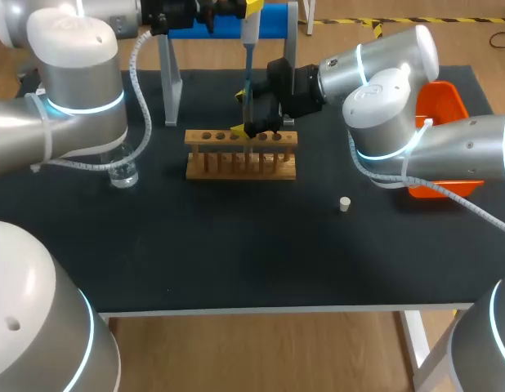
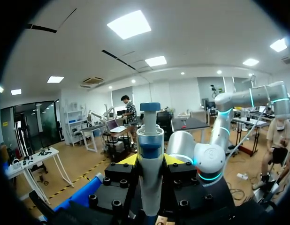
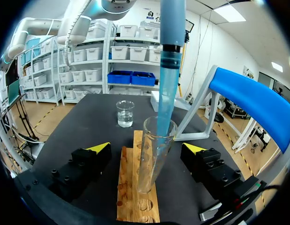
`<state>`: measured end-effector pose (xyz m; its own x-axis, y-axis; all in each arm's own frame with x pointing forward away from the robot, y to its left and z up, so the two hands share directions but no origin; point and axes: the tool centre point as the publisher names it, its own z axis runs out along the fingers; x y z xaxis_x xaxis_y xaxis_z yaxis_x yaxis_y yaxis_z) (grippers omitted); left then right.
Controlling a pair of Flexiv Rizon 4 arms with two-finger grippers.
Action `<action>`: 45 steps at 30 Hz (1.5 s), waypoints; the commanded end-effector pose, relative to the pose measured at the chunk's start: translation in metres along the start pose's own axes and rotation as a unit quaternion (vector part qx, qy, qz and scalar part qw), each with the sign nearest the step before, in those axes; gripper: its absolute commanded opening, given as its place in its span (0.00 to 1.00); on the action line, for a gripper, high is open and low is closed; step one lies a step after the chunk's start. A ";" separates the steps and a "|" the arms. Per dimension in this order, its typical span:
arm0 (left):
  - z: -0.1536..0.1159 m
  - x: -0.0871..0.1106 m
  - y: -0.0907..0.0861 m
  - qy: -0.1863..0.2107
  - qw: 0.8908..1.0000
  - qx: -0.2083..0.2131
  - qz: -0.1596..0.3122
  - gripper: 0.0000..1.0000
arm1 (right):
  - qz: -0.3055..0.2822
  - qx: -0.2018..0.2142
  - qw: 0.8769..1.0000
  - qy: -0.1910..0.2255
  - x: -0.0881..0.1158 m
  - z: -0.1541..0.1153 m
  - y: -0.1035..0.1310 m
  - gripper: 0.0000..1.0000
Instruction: Invert the test tube, pick up the pipette, mount the tip to pipette, aspirate from beaker and dispense into the tube, eject the tip, return the pipette, and cap with the stopper.
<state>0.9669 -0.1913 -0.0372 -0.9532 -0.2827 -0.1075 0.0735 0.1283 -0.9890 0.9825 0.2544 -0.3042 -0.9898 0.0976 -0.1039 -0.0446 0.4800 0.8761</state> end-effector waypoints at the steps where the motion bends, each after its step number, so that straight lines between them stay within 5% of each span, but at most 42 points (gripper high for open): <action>1: 0.000 0.001 -0.004 -0.001 1.000 -0.002 0.000 0.00 | 0.000 0.001 1.000 0.001 0.000 -0.001 0.000 1.00; 45: -0.001 0.011 -0.031 -0.004 1.000 -0.012 0.027 0.00 | 0.000 0.001 1.000 0.001 0.000 -0.001 0.000 1.00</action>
<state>0.9550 -0.1973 -0.0112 -0.9466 -0.2794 -0.1607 0.1192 0.1596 -0.9800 0.9825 0.2544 -0.3042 -0.9898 0.0976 -0.1039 -0.0446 0.4800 0.8761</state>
